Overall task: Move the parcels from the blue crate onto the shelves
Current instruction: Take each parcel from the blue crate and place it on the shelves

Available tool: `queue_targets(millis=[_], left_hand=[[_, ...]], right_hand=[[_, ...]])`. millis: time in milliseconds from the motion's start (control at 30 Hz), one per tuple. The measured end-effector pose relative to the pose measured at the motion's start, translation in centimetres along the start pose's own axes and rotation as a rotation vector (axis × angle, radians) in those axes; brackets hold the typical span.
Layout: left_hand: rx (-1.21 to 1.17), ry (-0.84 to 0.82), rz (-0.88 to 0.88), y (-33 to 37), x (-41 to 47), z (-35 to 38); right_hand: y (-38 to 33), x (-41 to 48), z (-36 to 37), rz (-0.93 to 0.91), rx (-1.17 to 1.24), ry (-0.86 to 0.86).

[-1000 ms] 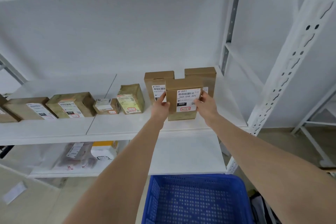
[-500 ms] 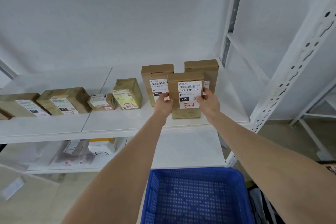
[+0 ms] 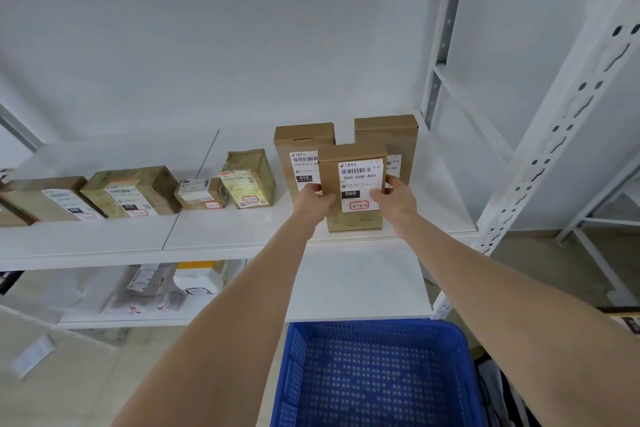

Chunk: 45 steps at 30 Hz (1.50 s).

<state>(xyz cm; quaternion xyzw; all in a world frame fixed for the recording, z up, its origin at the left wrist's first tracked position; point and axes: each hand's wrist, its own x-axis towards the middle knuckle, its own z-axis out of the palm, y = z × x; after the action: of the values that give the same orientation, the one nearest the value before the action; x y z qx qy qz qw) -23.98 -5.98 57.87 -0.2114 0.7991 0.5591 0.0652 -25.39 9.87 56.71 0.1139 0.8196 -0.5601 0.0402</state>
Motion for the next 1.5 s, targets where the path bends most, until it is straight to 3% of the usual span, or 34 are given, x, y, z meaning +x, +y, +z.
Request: queue_targets(millis=[500, 667, 800, 1033, 1367, 1500], left_hand=[[0.083, 0.022, -0.022, 0.4, -0.5, -0.1], [0.337, 0.143, 0.114, 1.7, -1.7, -1.4], [0.491, 0.232, 0.168, 3.3, -2.9, -2.9], [0.556, 0.345, 0.341, 5.8, -5.8, -4.4], [0.582, 0.286, 0.392, 5.3, -7.7, -4.7], [0.577, 0.250, 0.399, 5.2, -6.8, -5.9]], right_hand=[[0.1, 0.0, -0.1, 0.076, -0.043, -0.023], [-1.1, -0.6, -1.0, 0.041, -0.115, 0.022], [-2.9, -1.1, -2.5, -0.055, -0.149, 0.098], [-6.2, -2.8, -4.4, -0.296, -0.332, 0.160], [-7.9, -4.9, -3.1, -0.663, -0.765, 0.082], [-8.4, -4.8, -2.8, -0.678, -0.842, 0.059]])
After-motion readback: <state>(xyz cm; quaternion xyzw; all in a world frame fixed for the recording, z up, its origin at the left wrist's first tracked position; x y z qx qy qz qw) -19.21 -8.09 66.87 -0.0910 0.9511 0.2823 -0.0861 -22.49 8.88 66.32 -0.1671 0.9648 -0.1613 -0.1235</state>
